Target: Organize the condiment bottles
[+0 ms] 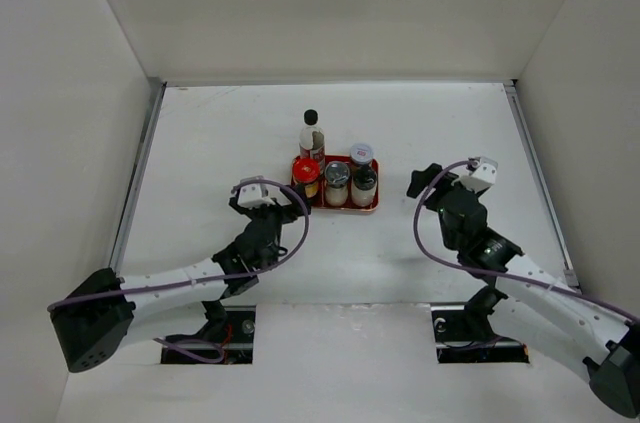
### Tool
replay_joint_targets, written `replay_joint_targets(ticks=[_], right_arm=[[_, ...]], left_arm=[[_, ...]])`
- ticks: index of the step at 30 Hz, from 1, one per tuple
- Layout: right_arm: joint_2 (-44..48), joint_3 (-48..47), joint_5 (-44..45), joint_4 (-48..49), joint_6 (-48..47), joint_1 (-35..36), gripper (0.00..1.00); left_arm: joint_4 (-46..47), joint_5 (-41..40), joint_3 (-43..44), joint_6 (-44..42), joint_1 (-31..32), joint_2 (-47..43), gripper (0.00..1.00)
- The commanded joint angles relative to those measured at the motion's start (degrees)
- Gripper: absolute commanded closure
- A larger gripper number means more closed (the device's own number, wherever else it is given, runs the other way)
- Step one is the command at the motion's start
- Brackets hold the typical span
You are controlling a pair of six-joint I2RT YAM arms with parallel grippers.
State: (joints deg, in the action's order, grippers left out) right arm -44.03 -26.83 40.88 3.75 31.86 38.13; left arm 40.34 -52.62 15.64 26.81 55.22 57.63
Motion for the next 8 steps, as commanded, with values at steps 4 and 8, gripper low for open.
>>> replay_joint_targets(ticks=[4,8], right_arm=[[-5.9,-2.2,-2.2,-1.4,1.1,-2.9,0.0],[-9.9,-2.0,-4.2,2.5,1.5,-2.7,0.0]], left_arm=[[-3.5,-1.8,1.8,-1.7,0.3,-2.5,0.0],[-12.3,-3.9,5.1,-2.1,0.5,-3.0,0.0]])
